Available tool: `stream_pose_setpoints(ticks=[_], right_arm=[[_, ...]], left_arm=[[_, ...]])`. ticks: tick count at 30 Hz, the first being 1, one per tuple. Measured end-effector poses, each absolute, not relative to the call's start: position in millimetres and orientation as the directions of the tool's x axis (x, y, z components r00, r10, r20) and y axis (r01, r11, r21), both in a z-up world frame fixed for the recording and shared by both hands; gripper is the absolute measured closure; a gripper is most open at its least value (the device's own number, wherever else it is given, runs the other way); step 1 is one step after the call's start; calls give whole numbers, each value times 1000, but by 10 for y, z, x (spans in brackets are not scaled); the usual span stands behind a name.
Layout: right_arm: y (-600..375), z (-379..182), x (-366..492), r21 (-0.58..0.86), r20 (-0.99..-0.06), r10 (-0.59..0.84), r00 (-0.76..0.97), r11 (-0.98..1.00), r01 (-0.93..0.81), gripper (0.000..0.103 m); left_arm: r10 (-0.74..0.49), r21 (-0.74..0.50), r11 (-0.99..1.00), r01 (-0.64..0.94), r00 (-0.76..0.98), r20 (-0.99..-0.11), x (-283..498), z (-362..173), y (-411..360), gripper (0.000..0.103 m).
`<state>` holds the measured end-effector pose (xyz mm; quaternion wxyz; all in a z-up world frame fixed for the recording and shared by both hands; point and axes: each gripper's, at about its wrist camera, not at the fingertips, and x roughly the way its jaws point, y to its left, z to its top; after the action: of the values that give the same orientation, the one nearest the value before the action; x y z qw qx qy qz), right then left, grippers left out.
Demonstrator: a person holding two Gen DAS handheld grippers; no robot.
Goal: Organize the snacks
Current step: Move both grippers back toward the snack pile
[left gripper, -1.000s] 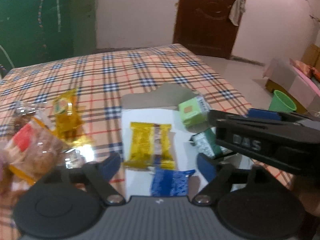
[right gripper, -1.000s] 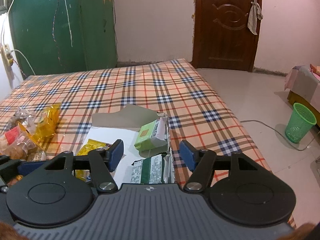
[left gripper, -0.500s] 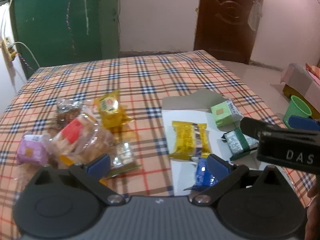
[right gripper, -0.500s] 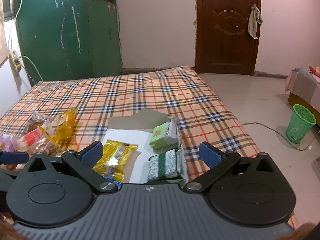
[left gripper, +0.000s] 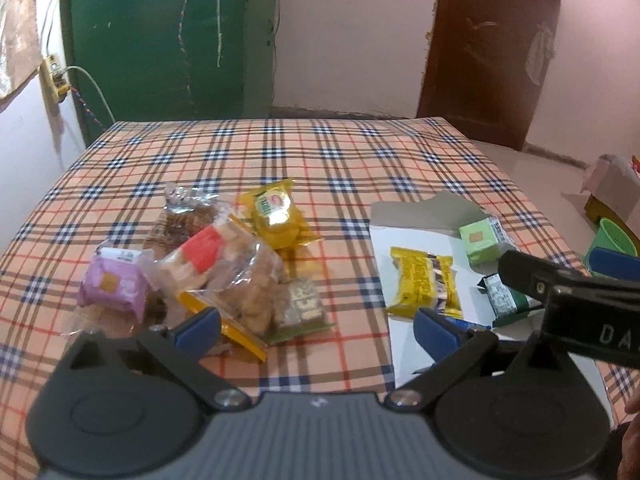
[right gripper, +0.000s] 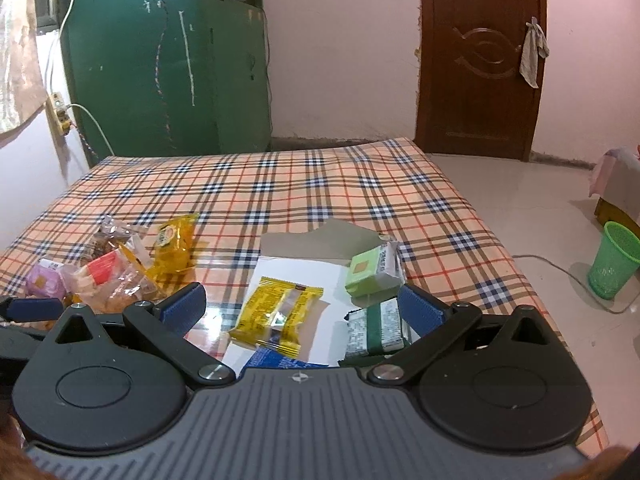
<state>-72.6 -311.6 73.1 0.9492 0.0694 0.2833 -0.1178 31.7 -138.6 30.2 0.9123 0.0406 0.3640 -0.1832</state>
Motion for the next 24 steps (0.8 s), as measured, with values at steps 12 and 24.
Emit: stream_pose_setpoints(ticks=[12,24], right_arm=[[-2998,769,-712,67,-548,-173,818,966,249,0],[-2734,681,-521,69,-562,-113,820,981,183,0]], left_arm=[[-302,-80,937,339,678,-670,310,331,-1187,2],[-262,-75,955,288,690,-674,340,252,-870,2]])
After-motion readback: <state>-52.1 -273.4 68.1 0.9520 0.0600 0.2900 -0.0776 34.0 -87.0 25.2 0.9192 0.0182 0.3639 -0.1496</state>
